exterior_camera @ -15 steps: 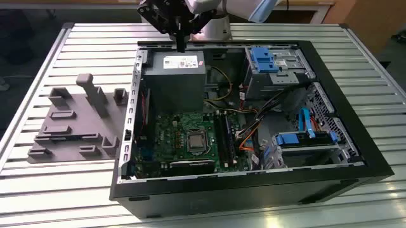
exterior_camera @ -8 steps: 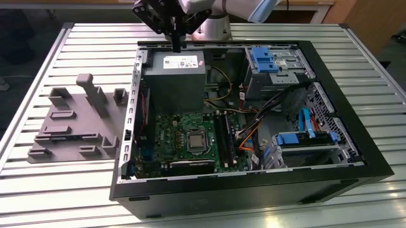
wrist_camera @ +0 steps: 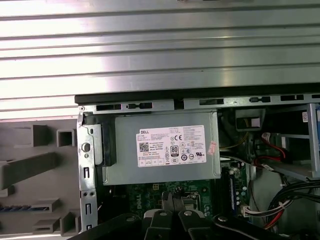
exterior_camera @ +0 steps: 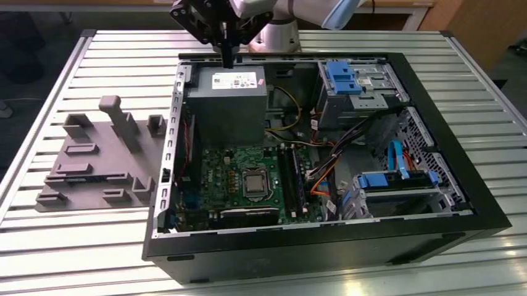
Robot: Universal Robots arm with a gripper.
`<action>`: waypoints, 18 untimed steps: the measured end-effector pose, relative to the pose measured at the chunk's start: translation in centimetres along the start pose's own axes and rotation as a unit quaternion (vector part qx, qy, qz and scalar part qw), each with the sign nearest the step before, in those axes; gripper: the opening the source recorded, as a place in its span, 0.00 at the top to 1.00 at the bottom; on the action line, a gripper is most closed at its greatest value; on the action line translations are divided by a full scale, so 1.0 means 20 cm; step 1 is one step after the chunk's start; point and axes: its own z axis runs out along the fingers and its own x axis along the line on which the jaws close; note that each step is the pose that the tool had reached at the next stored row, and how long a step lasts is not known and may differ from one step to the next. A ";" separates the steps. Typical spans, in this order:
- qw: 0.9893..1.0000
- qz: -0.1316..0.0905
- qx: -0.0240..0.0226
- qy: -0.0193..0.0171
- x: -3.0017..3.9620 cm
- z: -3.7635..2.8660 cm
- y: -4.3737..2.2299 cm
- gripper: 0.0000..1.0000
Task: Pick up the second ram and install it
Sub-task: 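Reach for the second ram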
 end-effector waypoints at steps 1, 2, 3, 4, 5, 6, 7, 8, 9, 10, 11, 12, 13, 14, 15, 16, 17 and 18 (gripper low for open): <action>1.000 0.000 0.000 0.000 0.001 0.000 0.000 0.89; 1.000 0.000 0.000 0.000 0.002 0.000 0.000 0.89; 1.000 0.000 0.000 0.000 0.004 0.000 0.000 0.89; 1.000 0.000 0.000 0.000 0.005 0.000 0.000 0.89; 1.000 0.000 0.000 0.000 0.006 0.000 -0.001 0.89; 1.000 0.000 0.000 0.000 0.007 0.000 -0.001 0.89; 1.000 0.000 0.000 0.000 0.009 0.000 -0.001 0.89; 1.000 0.000 0.000 0.000 0.010 0.000 -0.001 0.89; 1.000 0.000 0.000 0.000 0.011 0.000 -0.001 0.89; 1.000 0.000 0.000 0.000 0.012 0.000 -0.001 0.89; 1.000 0.000 0.000 0.000 0.013 0.000 -0.001 0.89; 1.000 0.000 0.000 0.000 0.014 0.000 -0.001 0.89; 1.000 0.000 0.000 0.000 0.015 0.000 -0.001 0.89; 1.000 0.000 0.000 0.000 0.016 0.000 -0.001 0.89; 1.000 0.000 0.000 0.000 0.016 0.000 -0.001 0.89; 1.000 0.000 0.000 0.000 0.017 0.000 -0.001 0.89; 1.000 0.000 0.000 0.000 0.018 0.000 -0.001 0.89; 1.000 0.000 0.000 0.000 0.019 0.000 -0.002 0.89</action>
